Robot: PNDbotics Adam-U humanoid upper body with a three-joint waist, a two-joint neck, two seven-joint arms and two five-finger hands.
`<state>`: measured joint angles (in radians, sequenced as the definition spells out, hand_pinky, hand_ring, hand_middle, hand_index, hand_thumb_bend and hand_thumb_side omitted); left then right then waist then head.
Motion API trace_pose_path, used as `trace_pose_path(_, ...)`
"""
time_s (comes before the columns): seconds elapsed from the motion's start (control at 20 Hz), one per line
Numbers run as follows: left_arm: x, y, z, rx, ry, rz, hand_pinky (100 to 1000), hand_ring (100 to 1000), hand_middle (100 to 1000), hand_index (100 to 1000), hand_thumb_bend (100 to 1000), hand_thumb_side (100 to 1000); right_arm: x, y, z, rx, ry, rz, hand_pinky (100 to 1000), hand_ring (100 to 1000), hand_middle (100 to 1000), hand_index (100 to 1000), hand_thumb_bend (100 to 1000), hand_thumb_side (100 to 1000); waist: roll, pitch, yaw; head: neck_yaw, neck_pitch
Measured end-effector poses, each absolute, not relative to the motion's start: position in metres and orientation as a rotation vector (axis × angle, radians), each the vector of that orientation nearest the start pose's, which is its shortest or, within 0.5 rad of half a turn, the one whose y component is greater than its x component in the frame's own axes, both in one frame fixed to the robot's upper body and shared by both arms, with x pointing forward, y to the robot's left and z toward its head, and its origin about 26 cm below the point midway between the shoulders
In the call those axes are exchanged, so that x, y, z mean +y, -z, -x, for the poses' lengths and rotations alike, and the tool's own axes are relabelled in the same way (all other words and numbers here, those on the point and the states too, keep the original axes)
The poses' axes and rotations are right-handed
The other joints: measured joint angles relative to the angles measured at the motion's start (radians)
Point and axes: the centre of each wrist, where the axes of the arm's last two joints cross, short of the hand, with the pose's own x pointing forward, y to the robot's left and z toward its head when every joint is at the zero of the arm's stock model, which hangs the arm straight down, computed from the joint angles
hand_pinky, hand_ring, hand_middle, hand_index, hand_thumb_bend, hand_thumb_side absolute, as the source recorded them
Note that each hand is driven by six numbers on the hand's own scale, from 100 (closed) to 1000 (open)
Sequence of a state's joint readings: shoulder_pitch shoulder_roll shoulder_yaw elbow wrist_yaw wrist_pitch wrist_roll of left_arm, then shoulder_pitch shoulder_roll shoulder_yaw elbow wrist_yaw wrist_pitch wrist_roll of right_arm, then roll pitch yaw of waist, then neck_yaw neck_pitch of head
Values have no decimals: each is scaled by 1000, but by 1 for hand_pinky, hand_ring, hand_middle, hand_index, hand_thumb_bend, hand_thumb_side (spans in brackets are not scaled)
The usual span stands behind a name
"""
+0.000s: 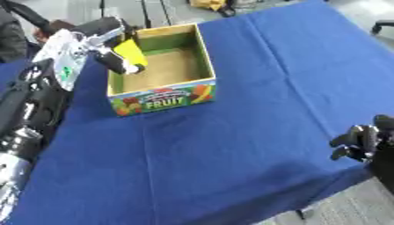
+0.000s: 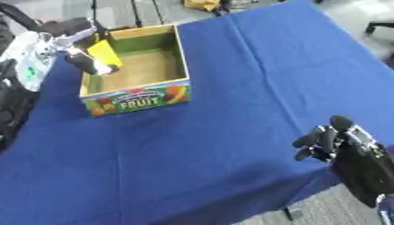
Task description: Pick up objects on the table and place them in the box.
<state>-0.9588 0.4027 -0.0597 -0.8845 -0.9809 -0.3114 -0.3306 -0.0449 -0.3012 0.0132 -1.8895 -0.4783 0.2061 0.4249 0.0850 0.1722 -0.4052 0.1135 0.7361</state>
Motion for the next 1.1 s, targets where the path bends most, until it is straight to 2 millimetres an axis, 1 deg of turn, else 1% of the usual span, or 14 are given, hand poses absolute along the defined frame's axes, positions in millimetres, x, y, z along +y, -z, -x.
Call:
trace_pose_path(0.15, 275, -180, -484, -1485, 1544, -843, 551, 452, 458, 700, 274, 290, -286, -102, -277, -1674, -369, -583, 560, 642, 471, 391, 100, 691, 0, 0, 0, 1, -2)
trace_pose_path(0.25, 272, -174, -484, -1482, 1562, -823, 639, 597, 606, 783, 509, 441, -285, -102, -278, -1675, -369, -585, 560, 642, 471, 391, 100, 691, 0, 0, 1, 1, -3)
trace_pose_path(0.3, 272, -173, -484, -1484, 1572, -817, 660, 629, 642, 802, 558, 475, -285, -103, -278, -1676, -370, -586, 560, 642, 471, 391, 100, 692, 0, 0, 2, 1, -4)
trace_pose_path(0.35, 271, -172, -483, -1490, 1580, -814, 744, 758, 763, 856, 862, 672, -285, -103, -278, -1677, -369, -587, 560, 642, 471, 391, 100, 694, 0, 0, 3, 1, -7)
trace_pose_path(0.4, 271, -172, -483, -1505, 1584, -816, 783, 805, 807, 880, 983, 769, -285, -103, -278, -1677, -369, -588, 560, 642, 471, 391, 100, 696, 0, 0, 5, 1, -8)
trace_pose_path(0.45, 270, -174, -483, -1527, 1587, -822, 818, 846, 839, 894, 1000, 833, -285, -103, -278, -1677, -369, -588, 559, 641, 471, 391, 100, 696, 0, 0, 7, 1, -8)
trace_pose_path(0.55, 268, -178, -482, -1582, 1579, -845, 845, 878, 869, 901, 1000, 867, -285, -103, -278, -1677, -368, -589, 559, 642, 471, 391, 100, 697, 0, -2, 10, 0, -8)
trace_pose_path(0.8, 266, -190, -478, -1772, 1441, -936, 834, 838, 835, 881, 1000, 836, -286, -101, -277, -1672, -361, -586, 560, 642, 471, 391, 100, 698, -2, -9, 26, -3, -8)
trace_pose_path(0.85, 268, -193, -477, -1817, 1394, -947, 805, 795, 795, 856, 878, 840, -286, -101, -277, -1672, -360, -585, 560, 642, 471, 391, 100, 698, -4, -11, 30, -6, -8)
trace_pose_path(0.9, 269, -197, -475, -1864, 1339, -952, 802, 789, 789, 853, 847, 836, -286, -101, -277, -1672, -358, -584, 560, 642, 471, 391, 100, 698, -7, -13, 37, -9, -8)
trace_pose_path(0.95, 273, -201, -473, -1903, 1286, -952, 791, 769, 768, 836, 755, 823, -286, -100, -276, -1670, -353, -583, 559, 642, 471, 391, 100, 698, -9, -17, 43, -11, -7)
trace_pose_path(1.0, 276, -205, -471, -1940, 1235, -948, 786, 760, 758, 831, 728, 819, -287, -99, -275, -1667, -349, -582, 560, 642, 471, 391, 100, 698, -11, -19, 51, -15, -7)
trace_pose_path(1.05, 279, -208, -467, -1971, 1186, -937, 771, 729, 717, 810, 646, 814, -287, -99, -275, -1667, -346, -582, 559, 642, 471, 391, 100, 699, -13, -21, 58, -19, -7)
trace_pose_path(1.1, 282, -212, -464, -2005, 1133, -919, 765, 719, 705, 803, 622, 811, -288, -98, -274, -1666, -342, -580, 559, 642, 471, 391, 100, 698, -15, -23, 68, -24, -6)
